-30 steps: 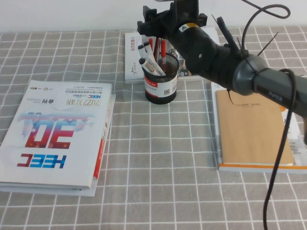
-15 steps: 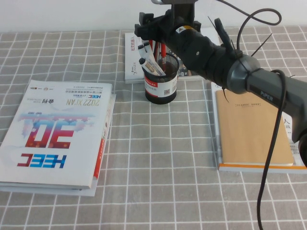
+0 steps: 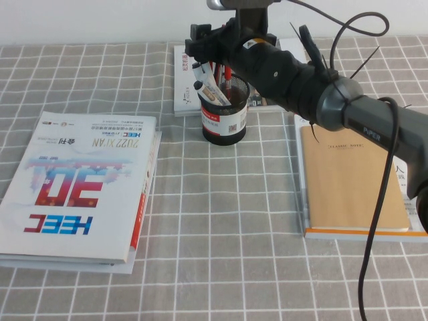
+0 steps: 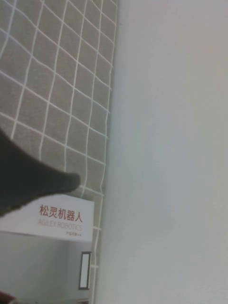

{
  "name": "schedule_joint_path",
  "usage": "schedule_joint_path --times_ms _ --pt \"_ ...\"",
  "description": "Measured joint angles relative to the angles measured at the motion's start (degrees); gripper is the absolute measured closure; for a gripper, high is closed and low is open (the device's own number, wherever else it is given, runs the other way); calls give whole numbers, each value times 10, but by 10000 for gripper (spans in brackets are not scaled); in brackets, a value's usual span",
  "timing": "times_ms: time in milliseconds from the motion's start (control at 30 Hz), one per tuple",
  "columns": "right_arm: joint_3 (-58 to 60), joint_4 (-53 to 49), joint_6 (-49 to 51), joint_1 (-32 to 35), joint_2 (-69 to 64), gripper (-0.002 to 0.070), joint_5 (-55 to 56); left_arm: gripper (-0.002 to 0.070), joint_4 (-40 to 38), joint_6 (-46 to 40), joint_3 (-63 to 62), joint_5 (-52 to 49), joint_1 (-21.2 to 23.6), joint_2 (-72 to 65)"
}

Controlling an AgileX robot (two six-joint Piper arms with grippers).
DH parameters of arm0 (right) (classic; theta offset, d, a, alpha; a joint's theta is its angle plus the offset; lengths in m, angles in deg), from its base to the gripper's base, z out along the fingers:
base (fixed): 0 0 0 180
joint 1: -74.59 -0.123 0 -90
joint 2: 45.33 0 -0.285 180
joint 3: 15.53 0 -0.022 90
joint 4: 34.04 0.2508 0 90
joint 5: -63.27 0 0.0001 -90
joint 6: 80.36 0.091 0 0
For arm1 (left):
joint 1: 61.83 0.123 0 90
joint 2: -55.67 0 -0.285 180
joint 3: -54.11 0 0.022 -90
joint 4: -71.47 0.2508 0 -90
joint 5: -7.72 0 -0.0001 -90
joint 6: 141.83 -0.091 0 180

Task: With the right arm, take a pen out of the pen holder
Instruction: 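Take a marker out of the pen holder and lay it on the table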

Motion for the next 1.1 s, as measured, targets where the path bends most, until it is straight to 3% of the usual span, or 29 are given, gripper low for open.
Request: schedule_joint_path --times_ms 1100 --pt "0 8 -3 4 0 208 -24 680 0 0 0 0 0 0"
